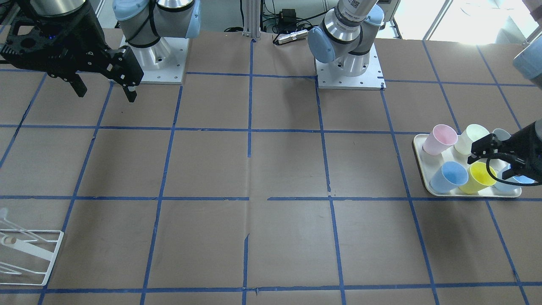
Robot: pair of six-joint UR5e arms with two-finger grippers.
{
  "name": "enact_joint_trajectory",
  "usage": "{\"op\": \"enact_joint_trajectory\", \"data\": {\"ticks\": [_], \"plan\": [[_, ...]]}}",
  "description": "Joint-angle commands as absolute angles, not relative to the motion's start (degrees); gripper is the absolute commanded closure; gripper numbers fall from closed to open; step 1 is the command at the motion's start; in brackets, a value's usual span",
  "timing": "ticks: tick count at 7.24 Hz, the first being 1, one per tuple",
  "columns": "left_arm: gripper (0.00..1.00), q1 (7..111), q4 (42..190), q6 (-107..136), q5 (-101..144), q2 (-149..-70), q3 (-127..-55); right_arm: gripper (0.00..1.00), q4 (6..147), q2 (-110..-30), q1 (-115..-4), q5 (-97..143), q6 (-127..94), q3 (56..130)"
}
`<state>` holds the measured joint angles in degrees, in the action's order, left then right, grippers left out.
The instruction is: Transfer IKEA cup to right arm and place on rack
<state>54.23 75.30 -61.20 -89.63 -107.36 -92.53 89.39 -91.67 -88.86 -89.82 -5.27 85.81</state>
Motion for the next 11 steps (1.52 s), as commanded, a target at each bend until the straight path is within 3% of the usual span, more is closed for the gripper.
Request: {"op": "enact_joint_trajectory", "data": {"ticks": [1,7,11], "plan": [[0.00,53.4,72.8,-63.9,-89.9,-110.7,-93.9,0.00,89.4,-91.7,-88.9,-89.9,-5.4,85.8],[0.00,52.1,62.2,-74.4,-91.8,-112.4,-99.4,0.00,89.3,-91.7,-88.9,-89.9,-5.4,85.8],[0.04,52.3,61.5,-73.1,-91.8,-113.6,-99.3,0.00,89.2,-91.7,-88.9,-89.9,-5.3,85.8]]}}
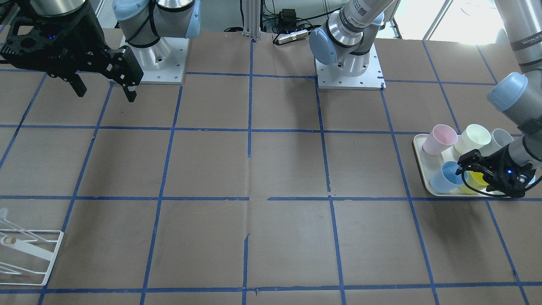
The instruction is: Transfer IKEA cup to right arm and place on rack
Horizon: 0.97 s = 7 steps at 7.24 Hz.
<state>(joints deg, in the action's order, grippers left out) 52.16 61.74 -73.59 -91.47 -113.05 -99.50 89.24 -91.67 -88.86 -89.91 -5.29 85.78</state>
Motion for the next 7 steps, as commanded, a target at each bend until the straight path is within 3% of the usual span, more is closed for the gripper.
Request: {"op": "enact_joint_trajectory", "data": {"ticks": [1,7], "plan": [[0.04,52.5,61.6,-73.0,-92.0,-112.9,-99.3,0.00,89.3,-91.7,-88.9,-89.9,-5.3,85.8],[0.07,53.0,61.7,-73.0,-91.6,-113.1,-100.3,0.00,89.3,-91.7,-88.9,-89.9,-5.3,85.8]]}}
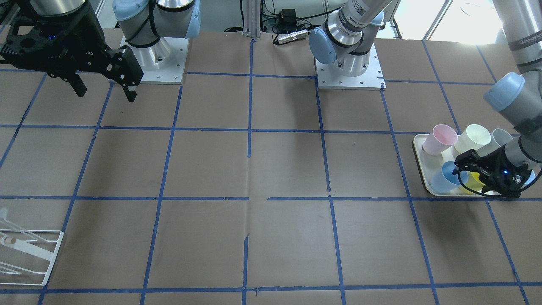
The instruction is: Transfer IKEA cup to right arm and place on rack
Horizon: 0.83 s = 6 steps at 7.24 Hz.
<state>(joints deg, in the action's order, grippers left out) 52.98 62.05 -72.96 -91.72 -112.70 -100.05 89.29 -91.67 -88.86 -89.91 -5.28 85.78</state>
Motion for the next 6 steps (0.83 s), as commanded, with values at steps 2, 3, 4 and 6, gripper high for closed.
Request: {"op": "enact_joint_trajectory", "data": {"ticks": [2,3,4,6], "plan": [[0.52,53.0,61.7,-73.0,-92.0,-113.2,-100.3,0.00,89.3,-91.7,-88.9,-89.9,-5.3,85.7],[0.62,53.0,61.7,-72.9,-91.9,-113.0,-100.3,0.00,89.3,-91.7,-88.9,-89.9,-5.3,85.7],[0.79,53.1,61.8,-72.9,-91.6,-112.8,-100.3,0.00,89.3,-91.7,-88.9,-89.9,-5.3,85.7],[0.96,53.1,62.2,-72.9,-91.4,-112.2,-100.4,0.00,89.3,-91.7,-88.9,-89.9,-5.3,85.7]]}}
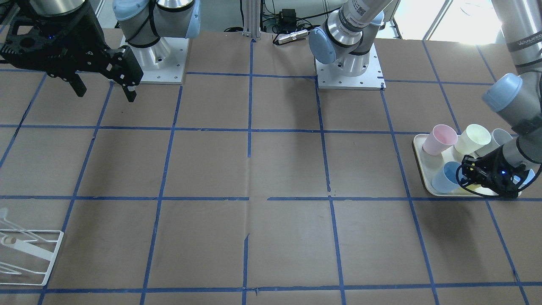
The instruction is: Transfer IKEA cup to right arm and place on rack
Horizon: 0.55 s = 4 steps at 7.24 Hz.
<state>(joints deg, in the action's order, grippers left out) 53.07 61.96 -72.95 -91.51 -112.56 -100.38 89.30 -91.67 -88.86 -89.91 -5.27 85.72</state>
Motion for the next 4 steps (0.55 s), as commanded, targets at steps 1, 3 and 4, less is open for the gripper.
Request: {"op": "enact_joint_trajectory", "data": {"ticks": [1,3,4], "plan": [[1.00,53.2,62.3,-72.9,-91.2,-112.1,-100.4,0.00,89.3,-91.7,-88.9,-89.9,-5.3,85.7],[1.00,53.3,66.6,-72.9,-87.0,-110.1,-99.2,0.00,89.3,-91.7,-88.9,-89.9,-5.3,85.7],[1.00,53.2,70.3,-72.9,-84.3,-107.8,-99.1,0.00,89.3,-91.7,-88.9,-89.9,-5.3,85.7]]}}
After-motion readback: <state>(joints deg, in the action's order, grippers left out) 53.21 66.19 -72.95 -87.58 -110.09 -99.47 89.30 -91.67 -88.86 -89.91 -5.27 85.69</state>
